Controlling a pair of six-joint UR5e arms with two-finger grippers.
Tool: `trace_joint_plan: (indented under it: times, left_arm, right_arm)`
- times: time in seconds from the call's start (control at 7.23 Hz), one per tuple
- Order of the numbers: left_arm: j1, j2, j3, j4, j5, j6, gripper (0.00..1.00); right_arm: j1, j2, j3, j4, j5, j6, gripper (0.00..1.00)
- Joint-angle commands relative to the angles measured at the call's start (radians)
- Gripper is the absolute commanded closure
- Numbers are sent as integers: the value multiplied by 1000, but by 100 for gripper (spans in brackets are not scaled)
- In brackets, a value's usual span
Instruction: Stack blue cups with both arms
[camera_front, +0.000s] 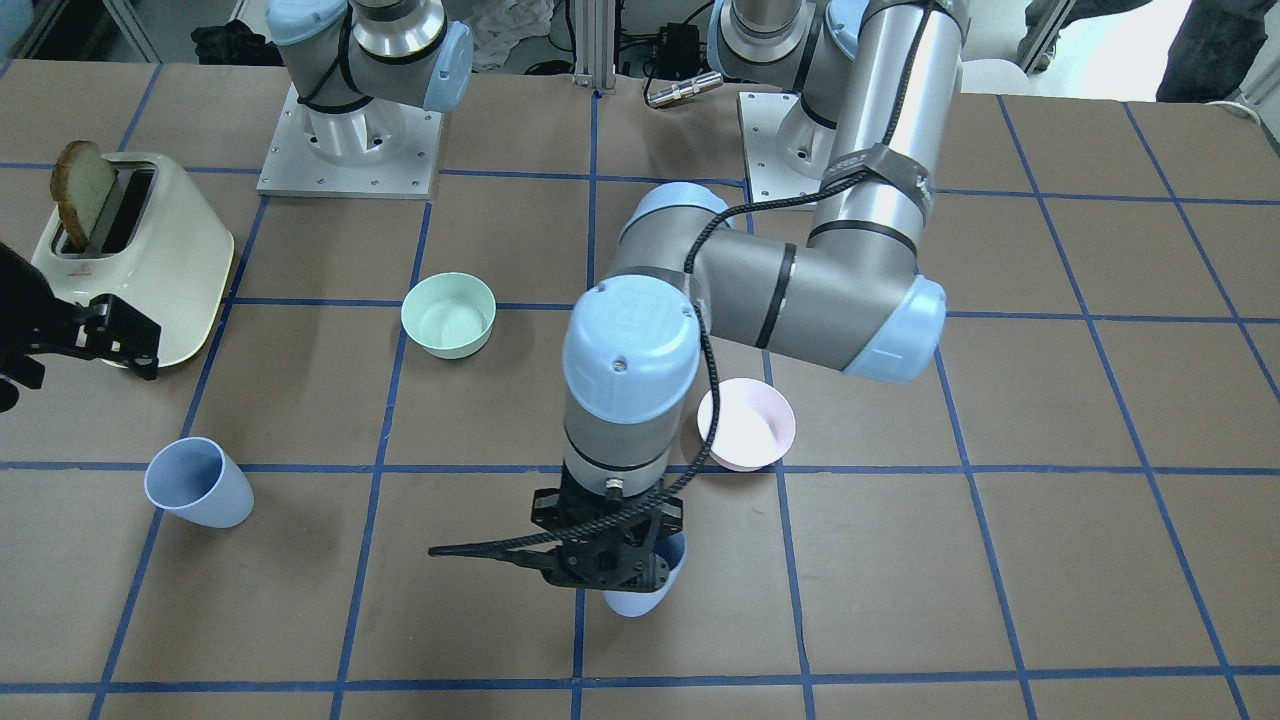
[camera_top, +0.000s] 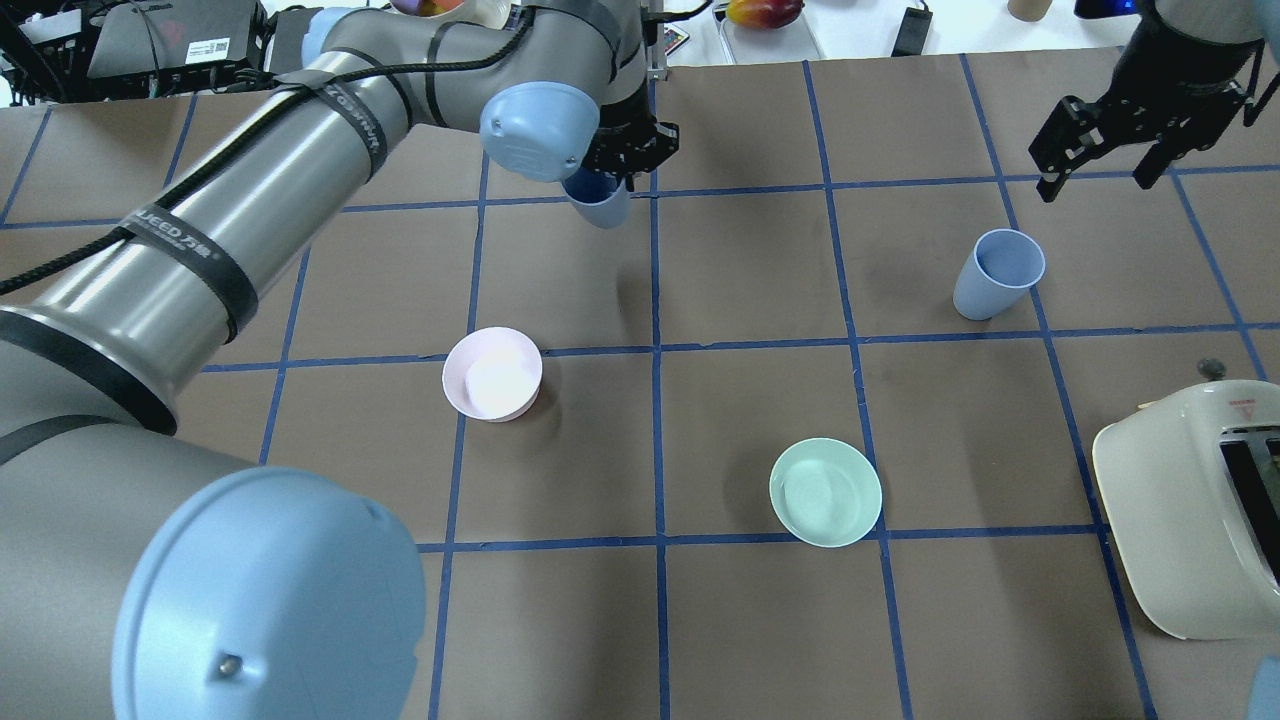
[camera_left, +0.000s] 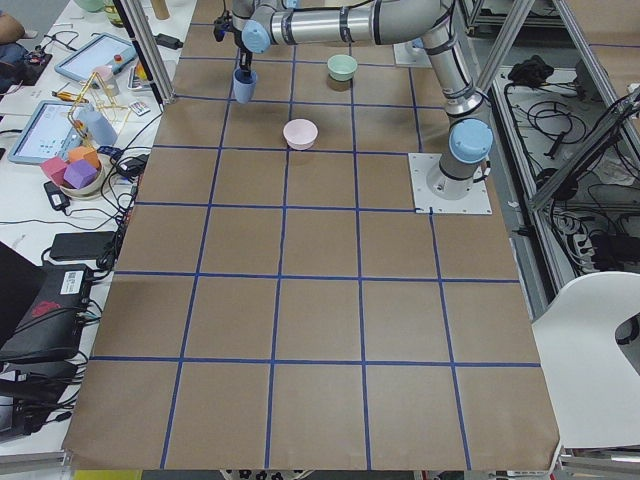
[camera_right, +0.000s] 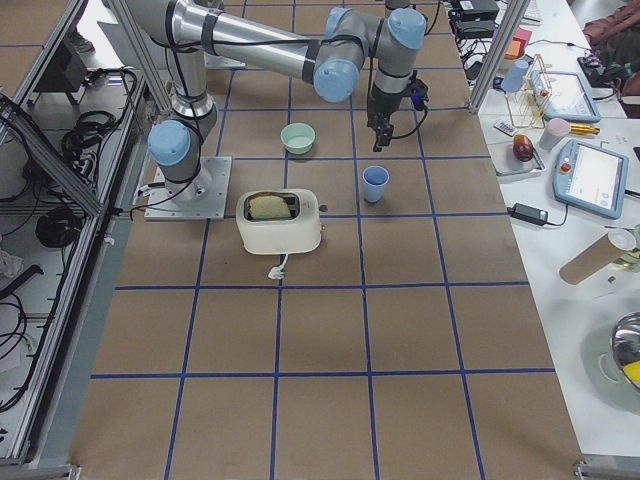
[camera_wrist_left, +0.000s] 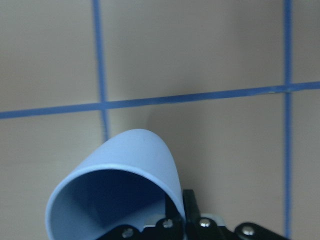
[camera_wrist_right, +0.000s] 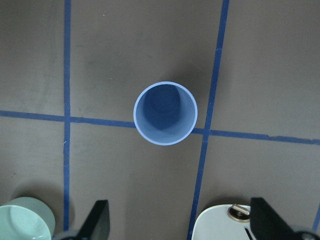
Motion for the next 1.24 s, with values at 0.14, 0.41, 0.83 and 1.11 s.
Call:
trace_joint_plan:
  times: [0.14, 0.41, 0.83, 1.11]
  left_arm:
    - [-50, -35, -6, -5, -2, 6, 100]
    - [-69, -13, -10, -173, -2, 6, 100]
    - [-72, -36, -29, -183, -55, 6, 100]
    - [-70, -29, -43, -169, -55, 6, 0]
  right_arm:
    - [-37, 111, 2, -104, 12, -16, 0]
    - [-35, 207, -4, -191, 13, -3, 0]
    - [-35, 228, 28, -189, 22, -5, 0]
    - [-35, 226, 60, -199, 25, -3, 0]
